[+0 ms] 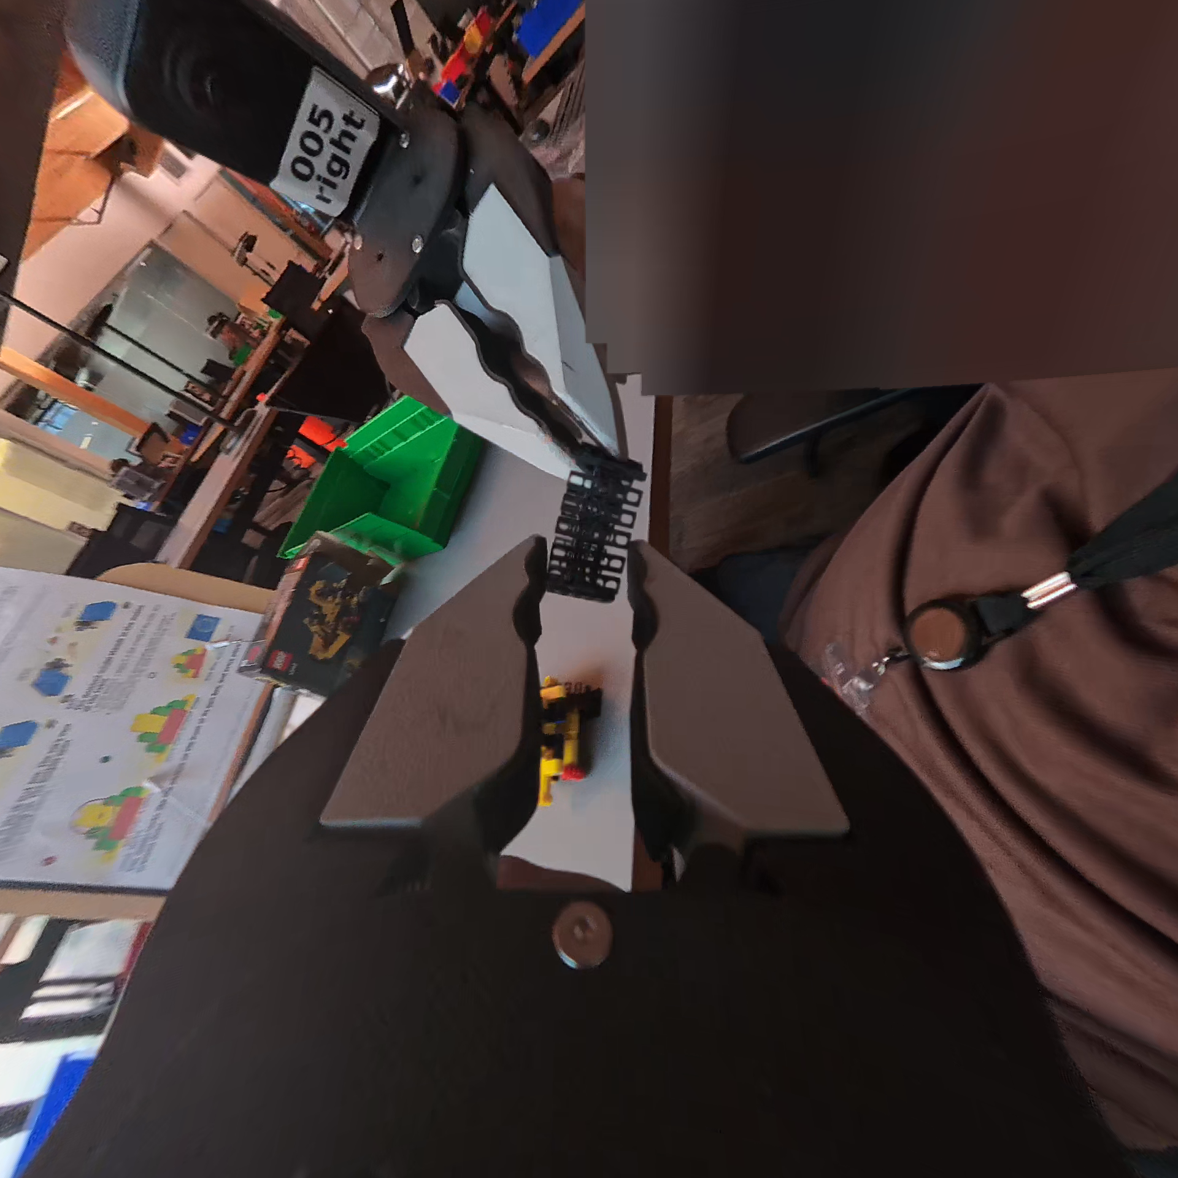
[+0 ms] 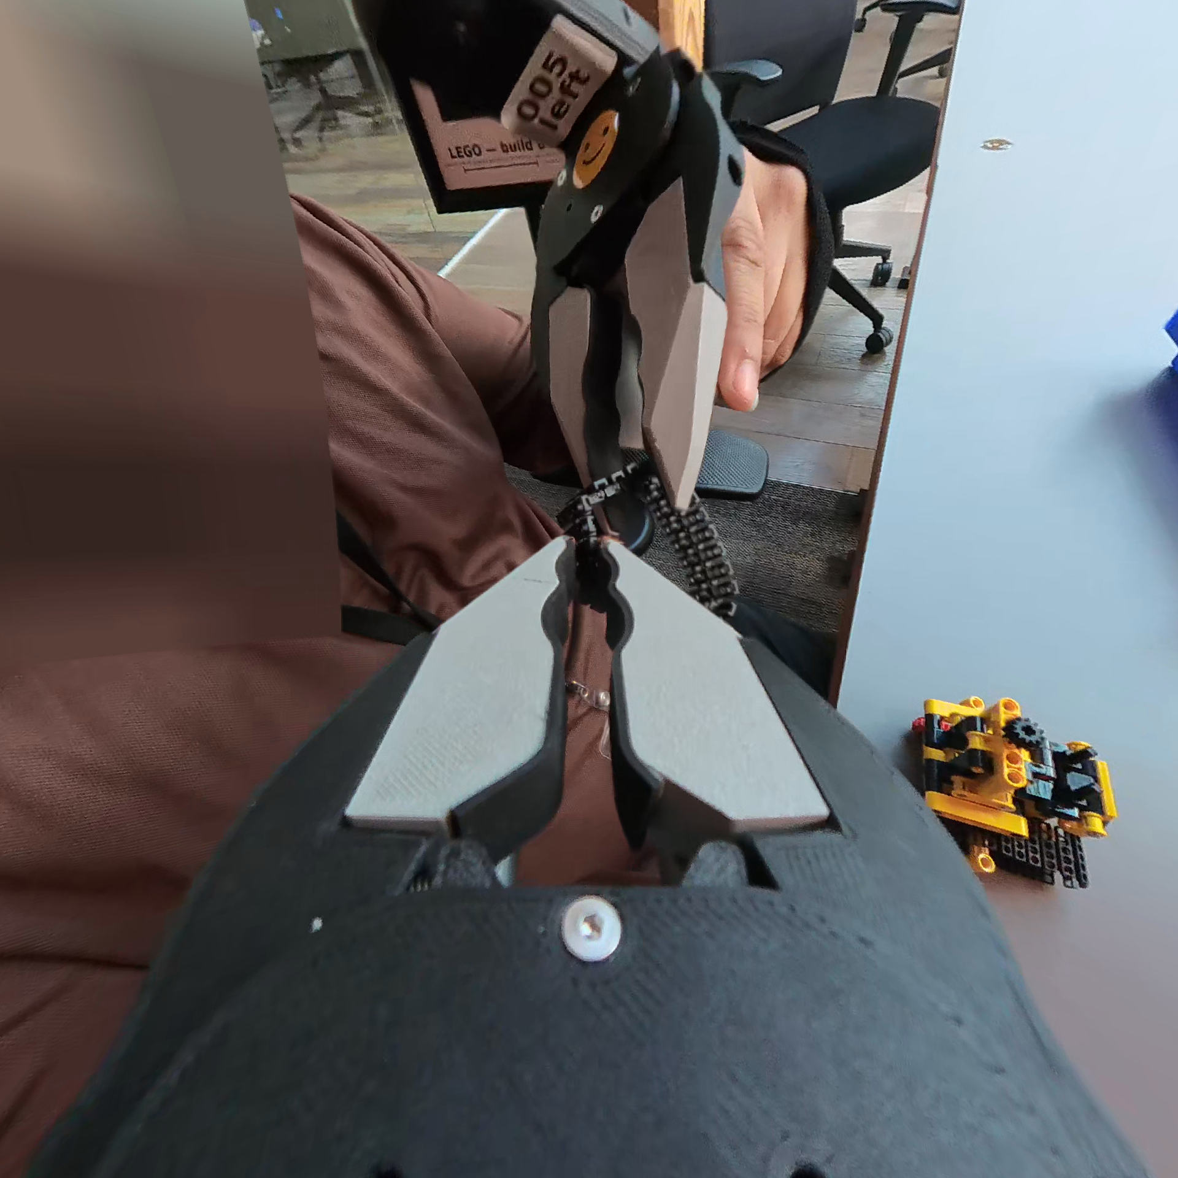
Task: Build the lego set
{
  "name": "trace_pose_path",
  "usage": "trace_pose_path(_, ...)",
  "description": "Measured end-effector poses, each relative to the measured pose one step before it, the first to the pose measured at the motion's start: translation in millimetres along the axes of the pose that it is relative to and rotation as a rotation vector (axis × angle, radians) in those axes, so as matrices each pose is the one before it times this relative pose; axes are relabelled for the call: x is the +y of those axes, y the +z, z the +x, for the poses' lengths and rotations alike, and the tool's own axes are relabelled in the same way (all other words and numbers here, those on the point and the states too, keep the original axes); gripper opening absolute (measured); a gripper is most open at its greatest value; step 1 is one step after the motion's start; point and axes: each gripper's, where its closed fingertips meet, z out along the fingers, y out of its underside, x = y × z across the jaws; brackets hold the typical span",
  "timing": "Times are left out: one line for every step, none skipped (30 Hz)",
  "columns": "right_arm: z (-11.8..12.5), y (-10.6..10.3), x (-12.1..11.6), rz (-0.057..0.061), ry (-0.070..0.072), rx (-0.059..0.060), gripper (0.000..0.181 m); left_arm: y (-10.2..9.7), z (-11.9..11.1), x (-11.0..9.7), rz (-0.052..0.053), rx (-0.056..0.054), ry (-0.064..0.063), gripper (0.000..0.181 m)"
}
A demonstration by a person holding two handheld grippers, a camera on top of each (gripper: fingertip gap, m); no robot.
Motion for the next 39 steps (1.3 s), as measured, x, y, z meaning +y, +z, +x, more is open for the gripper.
trace_pose_path(0.92, 0.99, 1.03, -0.0085, -0.0031, 0.0101, 0.003, -1.51, -0.05, -1.73, 0.0191, 0.0159, -0.0296, 0.022)
trace_pose_path(1.37, 0.91, 0.99, -0.0085, -0.0021, 0.0114, 0.003, -1.29, 0.12, -1.0, 0.0147, 0.0161, -0.0264, 0.023)
trace_pose_path(1.64, 0.95, 1.29, -0.0099, -0.0007, 0.0125, 0.003, -1.13, 0.78, -0.46, 0.0113, 0.0183, -0.0209, 0.023)
trace_pose_path(1.71, 0.8, 1.28, -0.0093, -0.0023, 0.0127, 0.003, -0.98, 1.13, -0.35, 0.01, 0.0177, -0.0162, 0.024)
trace_pose_path(1.15, 0.56, 0.95, -0.0068, -0.0048, 0.01, 0.003, -0.78, 1.24, -0.58, 0.0108, 0.0169, -0.0139, 0.024)
trace_pose_path(0.99, 0.3, 0.73, -0.0057, -0.0045, 0.0091, 0.002, -0.72, 1.96, -0.37, 0.0097, 0.02, -0.0135, 0.024)
trace_pose_path(1.33, 0.16, 0.69, -0.0062, -0.0021, 0.0103, 0.003, -0.57, 2.51, 0.3, 0.0045, 0.0231, -0.0136, 0.024)
trace_pose_path(0.93, -0.02, 0.69, -0.0052, -0.0011, 0.0078, 0.003, -0.36, 1.32, 0.83, 0.0013, 0.0158, -0.0119, 0.024)
trace_pose_path(0.05, 0.04, 0.12, -0.001, -0.0019, 0.0015, 0.003, -0.24, -0.43, 0.8, 0.0008, 0.0039, -0.0099, 0.023)
trace_pose_path(-0.19, 0.0, -0.36, 0.0016, -0.0013, 0.0001, 0.003, 0.13, -1.0, 1.5, -0.004, 0.0007, -0.0107, 0.023)
trace_pose_path(0.19, 0.02, -0.21, 0.0009, 0.0004, 0.0016, 0.003, 0.52, -0.13, 1.67, -0.0063, 0.0049, -0.0109, 0.023)
trace_pose_path(0.33, 0.21, 0.22, -0.0023, 0.0009, 0.0015, 0.003, 0.81, 0.43, 1.39, -0.0034, 0.0076, -0.0092, 0.023)
trace_pose_path(0.8, 0.45, 0.72, -0.0043, 0.0011, 0.0034, 0.003, 0.73, 1.08, 1.4, -0.0037, 0.0111, -0.0104, 0.023)
trace_pose_path(1.04, 0.57, 1.3, -0.0074, 0.0018, 0.005, 0.003, 0.77, 2.33, 1.88, -0.0067, 0.0196, -0.0107, 0.026)
trace_pose_path(1.08, 0.51, 1.51, -0.0081, 0.001, 0.0053, 0.003, 0.32, 2.11, 1.59, -0.0051, 0.0178, -0.0061, 0.027)
trace_pose_path(0.75, 0.63, 1.18, -0.0064, 0.0, 0.0041, 0.002, -0.19, 2.01, 0.85, 0.0019, 0.0165, -0.0007, 0.028)
trace_pose_path(-0.31, 0.45, 0.64, -0.0042, -0.0002, -0.0015, 0.002, -0.59, 2.24, 0.6, 0.0045, 0.0184, -0.0034, 0.028)
trace_pose_path(-0.86, 0.59, 0.35, -0.003, -0.0003, -0.0033, 0.002, -0.54, 1.05, 0.84, 0.0013, 0.0147, -0.0117, 0.027)
trace_pose_path(-0.57, 0.37, 0.13, -0.0028, -0.0016, -0.0002, 0.002, -0.22, -0.99, 0.66, 0.0011, 0.0044, -0.0191, 0.025)
trace_pose_path(-0.11, 0.49, 0.34, -0.0042, -0.0025, 0.0043, 0.002, 0.12, -1.82, 0.65, 0.0, 0.0018, -0.0243, 0.021)
trace_pose_path(0.64, 0.01, 0.46, -0.0052, -0.0027, 0.0088, 0.002, 0.67, -1.19, 0.96, -0.0042, 0.0071, -0.0276, 0.021)
trace_pose_path(0.71, -0.32, 0.49, -0.0048, -0.0021, 0.0088, 0.002, 1.13, -1.4, 0.68, -0.0044, 0.0032, -0.0285, 0.021)
trace_pose_path(0.36, -0.47, 0.45, -0.0036, -0.0014, 0.0064, 0.002, 1.2, -0.03, 0.25, -0.0024, 0.0071, -0.0192, 0.021)
trace_pose_path(-0.25, -0.48, 0.19, -0.0019, -0.0017, 0.0024, 0.002, 0.89, 0.56, -0.11, 0.0009, 0.0052, -0.0067, 0.021)
trace_pose_path(-0.66, -0.35, -0.11, -0.0008, -0.0024, 0.0002, 0.003, 0.68, 1.08, 0.29, 0.0006, 0.0049, 0.0013, 0.022)
trace_pose_path(-0.5, -0.04, -0.04, -0.0021, -0.0025, 0.0028, 0.002, 0.25, 1.11, 0.67, -0.0016, 0.0048, 0.0039, 0.022)
trace_pose_path(0.14, 0.27, 0.17, -0.0052, -0.0032, 0.0075, 0.003, -0.12, 0.65, -0.06, 0.0028, 0.0047, -0.0043, 0.022)
trace_pose_path(0.29, 0.33, 0.46, -0.0062, -0.005, 0.0092, 0.003, -0.76, -0.55, -1.04, 0.007, 0.0028, -0.0162, 0.022)
trace_pose_path(0.01, 0.22, 0.39, -0.0049, -0.0055, 0.0073, 0.003, -1.04, -0.4, -1.92, 0.0104, 0.0048, -0.0202, 0.023)
trace_pose_path(-0.04, 0.09, 0.3, -0.0046, -0.0036, 0.0057, 0.003, -1.28, 0.21, -2.67, 0.0159, 0.0084, -0.0185, 0.023)
trace_pose_path(-0.21, -0.05, 0.33, -0.0041, -0.0026, 0.0043, 0.003, -1.15, -0.13, -2.57, 0.0148, 0.0053, -0.0183, 0.023)
trace_pose_path(-0.33, -0.12, -0.11, -0.0015, -0.0031, 0.0041, 0.003, -0.37, -1.37, -0.91, 0.0036, -0.0036, -0.018, 0.023)
trace_pose_path(-0.13, -0.22, -0.37, -0.0007, -0.0035, 0.0047, 0.003, 0.49, -1.5, 0.9, -0.0071, -0.0068, -0.0113, 0.023)
trace_pose_path(-0.43, -0.03, -0.08, -0.0025, -0.0043, 0.0035, 0.003, 1.23, -1.79, 1.61, -0.0095, -0.0117, -0.0046, 0.022)
trace_pose_path(-0.9, 0.18, -0.09, -0.0027, -0.0056, 0.0002, 0.003, 1.58, -3.01, 1.05, -0.0069, -0.0201, -0.0045, 0.016)
trace_pose_path(-1.19, 0.47, -0.12, -0.002, -0.0048, -0.0024, 0.003, 1.68, -3.33, 0.65, -0.0055, -0.0212, -0.0044, 0.008)
trace_pose_path(-0.74, 0.47, -0.11, -0.0022, -0.0036, 0.0004, 0.003, 1.48, -1.43, 0.03, -0.0023, -0.0107, 0.0028, 0.005)
trace_pose_path(-0.27, 0.46, 0.2, -0.0029, -0.0032, 0.0018, 0.003, 1.08, 0.81, -0.38, 0.0015, 0.0004, 0.0093, 0.007)
trace_pose_path(-0.08, 0.36, 0.39, -0.003, -0.0027, 0.0017, 0.003, 0.8, 1.09, 0.18, -0.0007, 0.0013, 0.0077, 0.009)
